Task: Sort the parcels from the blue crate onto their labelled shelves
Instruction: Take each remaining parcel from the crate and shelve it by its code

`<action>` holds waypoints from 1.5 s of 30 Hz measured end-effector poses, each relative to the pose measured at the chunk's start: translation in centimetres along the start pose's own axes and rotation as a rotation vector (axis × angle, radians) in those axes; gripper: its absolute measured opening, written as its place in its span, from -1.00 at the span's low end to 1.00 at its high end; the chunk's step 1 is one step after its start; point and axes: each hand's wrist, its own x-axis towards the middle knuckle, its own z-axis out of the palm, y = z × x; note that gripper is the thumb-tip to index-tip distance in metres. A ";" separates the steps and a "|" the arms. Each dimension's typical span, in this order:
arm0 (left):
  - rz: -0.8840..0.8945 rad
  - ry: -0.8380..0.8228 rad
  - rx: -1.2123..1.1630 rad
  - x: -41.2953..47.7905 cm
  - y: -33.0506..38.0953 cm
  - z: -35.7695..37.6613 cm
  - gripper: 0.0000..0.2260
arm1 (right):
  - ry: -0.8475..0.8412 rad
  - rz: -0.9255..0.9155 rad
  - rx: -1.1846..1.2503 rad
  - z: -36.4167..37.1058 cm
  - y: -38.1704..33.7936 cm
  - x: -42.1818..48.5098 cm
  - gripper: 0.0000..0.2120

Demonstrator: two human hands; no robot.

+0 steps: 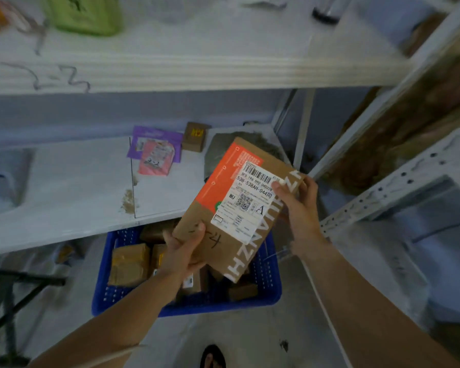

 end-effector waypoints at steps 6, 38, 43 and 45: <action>0.163 -0.267 -0.053 -8.4 9.0 1.3 -0.43 | 0.011 -0.208 0.010 2.1 -13.4 -5.5 -0.38; 1.779 -0.589 0.564 -63.3 42.4 24.2 -0.46 | 0.510 -1.234 -0.741 -8.8 -63.1 -48.4 -0.09; 1.830 -0.800 0.371 -71.3 37.6 27.7 -0.34 | 0.780 -1.301 -0.902 -15.4 -65.2 -56.9 -0.02; 1.871 -0.858 0.313 -74.5 35.5 28.9 -0.35 | 0.851 -1.298 -0.951 -17.8 -66.1 -60.6 0.00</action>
